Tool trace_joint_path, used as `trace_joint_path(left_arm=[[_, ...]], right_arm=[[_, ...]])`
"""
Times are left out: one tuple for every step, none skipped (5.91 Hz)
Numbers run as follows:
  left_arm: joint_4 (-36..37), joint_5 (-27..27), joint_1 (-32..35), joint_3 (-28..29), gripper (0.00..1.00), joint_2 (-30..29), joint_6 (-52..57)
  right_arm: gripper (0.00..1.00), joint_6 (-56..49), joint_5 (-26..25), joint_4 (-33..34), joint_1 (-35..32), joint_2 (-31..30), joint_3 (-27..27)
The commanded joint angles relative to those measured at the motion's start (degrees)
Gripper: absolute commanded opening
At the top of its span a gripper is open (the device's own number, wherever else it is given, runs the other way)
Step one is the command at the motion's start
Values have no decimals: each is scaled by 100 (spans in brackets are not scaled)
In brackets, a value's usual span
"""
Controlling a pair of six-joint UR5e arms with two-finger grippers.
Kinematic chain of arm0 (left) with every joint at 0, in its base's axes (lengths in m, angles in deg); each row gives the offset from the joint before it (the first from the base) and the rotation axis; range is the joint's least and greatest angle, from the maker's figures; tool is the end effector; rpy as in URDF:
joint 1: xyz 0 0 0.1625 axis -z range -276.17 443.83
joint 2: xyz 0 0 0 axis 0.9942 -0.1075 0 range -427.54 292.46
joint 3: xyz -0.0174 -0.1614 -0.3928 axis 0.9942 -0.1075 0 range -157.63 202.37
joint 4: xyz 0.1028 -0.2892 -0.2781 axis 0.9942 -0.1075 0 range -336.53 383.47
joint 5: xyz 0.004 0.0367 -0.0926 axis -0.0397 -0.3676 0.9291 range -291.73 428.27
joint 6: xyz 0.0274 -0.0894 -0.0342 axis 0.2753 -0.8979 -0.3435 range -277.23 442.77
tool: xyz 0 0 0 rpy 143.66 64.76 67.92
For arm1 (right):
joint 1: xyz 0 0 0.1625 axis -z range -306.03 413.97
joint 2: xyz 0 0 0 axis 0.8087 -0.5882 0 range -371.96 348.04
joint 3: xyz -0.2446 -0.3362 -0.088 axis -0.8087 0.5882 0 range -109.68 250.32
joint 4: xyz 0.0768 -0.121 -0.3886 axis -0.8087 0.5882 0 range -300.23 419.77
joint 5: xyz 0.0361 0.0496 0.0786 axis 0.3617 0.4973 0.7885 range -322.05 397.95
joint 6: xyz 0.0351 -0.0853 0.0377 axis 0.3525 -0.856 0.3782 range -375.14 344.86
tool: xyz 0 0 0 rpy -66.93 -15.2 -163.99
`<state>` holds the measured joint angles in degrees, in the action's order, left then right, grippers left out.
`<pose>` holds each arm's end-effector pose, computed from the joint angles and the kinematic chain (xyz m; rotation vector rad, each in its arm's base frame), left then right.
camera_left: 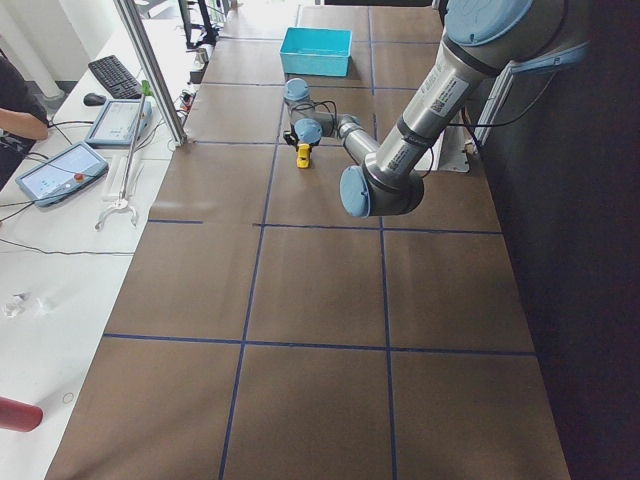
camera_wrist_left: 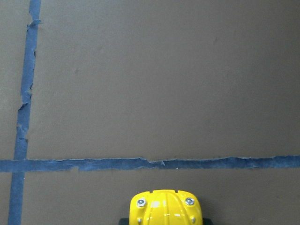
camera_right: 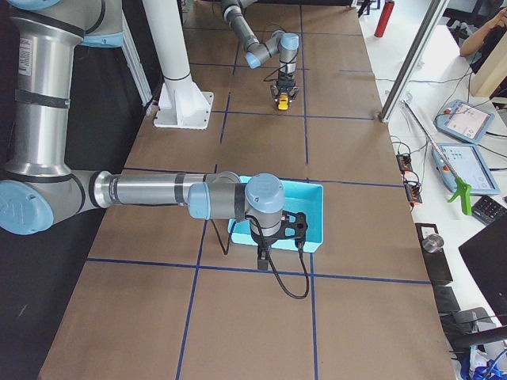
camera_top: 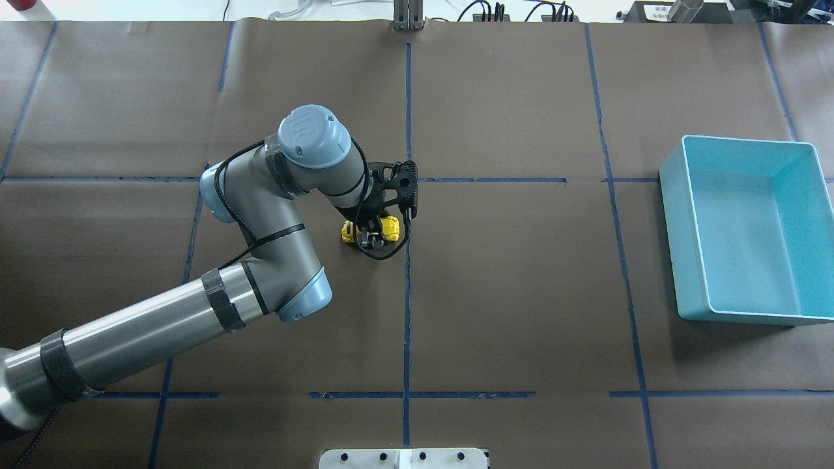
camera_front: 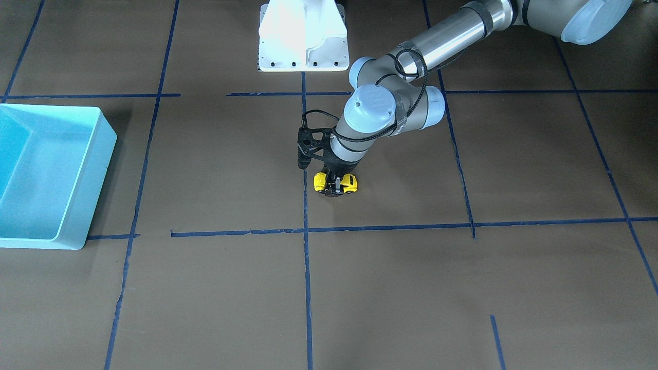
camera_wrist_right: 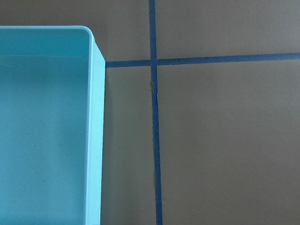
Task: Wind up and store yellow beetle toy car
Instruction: 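Drag the pressed car backward along the table with the left gripper, then keep pulling the car backward toward the robot with the left gripper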
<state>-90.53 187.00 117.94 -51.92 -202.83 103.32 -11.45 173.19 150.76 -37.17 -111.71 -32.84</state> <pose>0.5917 -0.5041 0.2396 0.8053 0.7931 1.4379 0.0709 -0.4207 0.6239 0.0224 -0.7903 0.0631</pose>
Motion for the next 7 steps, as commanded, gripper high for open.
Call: trace_joint_path(left_arm=[[0,54,17,-76,0,90,2],[-9,132,34,-128,0,160,2],[-9,142,52,-190,0,222,2],[-18,255,52,-243,0,318,63],[-26,300,87,-252,0,345,72],[-26,300,87,-322,0,441,116],[-35,413,113,-331,0,503,195]], right_arm=[[100,0,2,6,0,0,6],[100,0,2,6,0,0,-3],[100,0,-7,6,0,0,-3],[100,0,2,6,0,0,-3],[100,0,2,6,0,0,-3],[100,0,-7,-2,0,0,6],[100,0,-7,6,0,0,6]])
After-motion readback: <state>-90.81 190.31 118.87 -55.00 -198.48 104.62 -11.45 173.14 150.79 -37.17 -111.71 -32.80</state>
